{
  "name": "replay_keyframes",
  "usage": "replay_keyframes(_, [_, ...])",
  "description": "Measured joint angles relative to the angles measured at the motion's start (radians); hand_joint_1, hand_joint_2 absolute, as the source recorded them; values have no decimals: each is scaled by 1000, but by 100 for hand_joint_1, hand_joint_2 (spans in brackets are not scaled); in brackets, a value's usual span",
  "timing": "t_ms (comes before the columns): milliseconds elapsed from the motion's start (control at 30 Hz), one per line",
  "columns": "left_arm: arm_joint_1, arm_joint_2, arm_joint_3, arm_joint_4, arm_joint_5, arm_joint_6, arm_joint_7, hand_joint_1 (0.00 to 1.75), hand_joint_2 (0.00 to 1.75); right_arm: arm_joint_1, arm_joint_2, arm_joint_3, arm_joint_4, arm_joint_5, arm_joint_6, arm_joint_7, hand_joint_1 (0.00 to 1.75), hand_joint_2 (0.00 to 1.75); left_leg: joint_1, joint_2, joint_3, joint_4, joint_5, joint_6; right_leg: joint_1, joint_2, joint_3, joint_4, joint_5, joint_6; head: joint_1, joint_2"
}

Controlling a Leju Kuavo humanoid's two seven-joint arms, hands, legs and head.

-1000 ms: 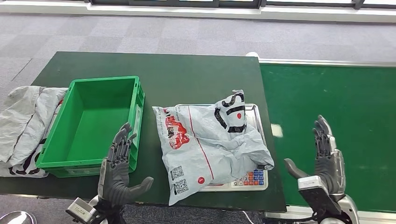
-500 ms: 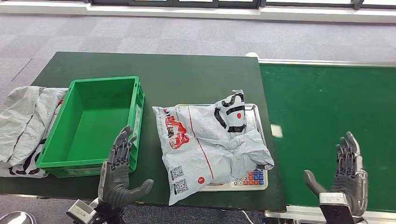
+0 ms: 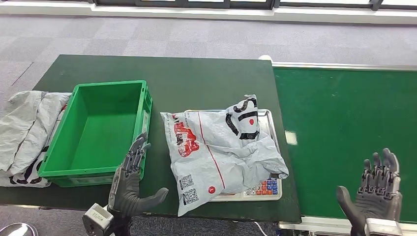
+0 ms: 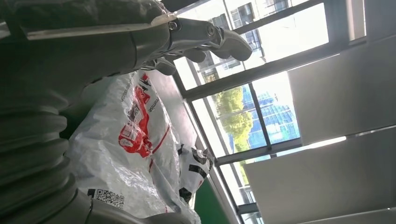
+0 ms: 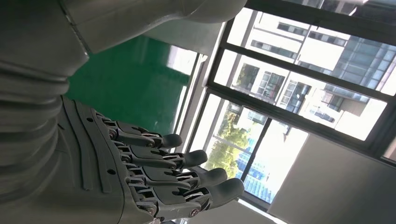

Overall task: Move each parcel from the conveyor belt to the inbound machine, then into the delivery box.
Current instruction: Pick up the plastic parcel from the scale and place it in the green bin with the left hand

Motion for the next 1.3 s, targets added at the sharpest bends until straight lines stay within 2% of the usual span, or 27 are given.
replay_keyframes(100, [-97, -20, -29, 49, -72, -33, 92, 0, 175, -23, 25, 0, 6, 2, 24, 13, 0, 175, 0, -1, -1, 0, 2, 2, 0, -2, 1, 0, 1, 1, 0, 0])
replay_keyframes(200, [-176, -40, -65, 102, -93, -28, 122, 0, 175, -42, 42, 3, 13, 6, 25, 14, 0, 175, 0, 0, 0, 0, 2, 2, 0, -1, 3, 0, 3, 0, 0, 0])
replay_keyframes(400, [-216, -46, -93, 138, -100, -16, 127, 0, 175, -46, 51, 4, 20, 6, 21, 16, 0, 175, 0, 1, 1, 0, 2, 1, 0, 1, 2, 0, 3, 0, 0, 0])
replay_keyframes(533, [-272, -51, -129, 178, -221, 36, 138, 0, 175, -59, 57, 6, 21, 6, 34, 19, 0, 175, 0, 0, 0, 0, 2, 1, 0, 0, 1, 0, 2, 0, 0, 0])
replay_keyframes(633, [-350, -76, -174, 231, -348, 94, 192, 0, 175, -79, 61, 14, 21, 15, 38, 28, 0, 175, 0, 0, 0, 0, 2, 1, 0, 0, 2, 0, 3, 0, 0, 0])
replay_keyframes(767, [-437, -105, -223, 304, -397, 63, 283, 0, 175, -102, 62, 24, 22, 14, 38, 33, 0, 175, 0, 0, 1, 1, 2, 1, -1, 0, 2, 0, 4, 1, 0, 0])
replay_keyframes(900, [-489, -112, -244, 358, -452, 56, 335, 0, 175, -129, 62, 28, 30, 18, 47, 47, 0, 175, 0, 1, 1, 1, 2, 1, 0, 1, 1, 0, 4, 1, 0, 0])
replay_keyframes(967, [-516, -111, -255, 388, -541, 56, 384, 0, 175, -146, 62, 29, 40, 26, 48, 52, 0, 175, 0, 1, 1, 1, 2, 1, 0, 1, 1, 0, 4, 0, 0, 0])
replay_keyframes(1067, [-572, -105, -291, 468, -808, 58, 469, 0, 175, -166, 62, 30, 58, 44, 47, 56, 0, 175, 0, 1, 1, 0, 3, 1, 0, 1, 1, 0, 4, 0, 0, 0])
replay_keyframes(1167, [-627, -101, -350, 573, -1038, 60, 492, 0, 175, -176, 62, 30, 73, 64, 47, 61, 0, 175, 0, 1, 1, 0, 3, 1, 0, 1, 1, 0, 4, 0, 0, 0])
replay_keyframes(1300, [-676, -108, -404, 691, -1108, 74, 482, 0, 175, -183, 62, 31, 85, 78, 48, 62, 0, 175, 0, 1, 0, 1, 3, 1, 0, 2, 1, 0, 4, 0, 0, 0])
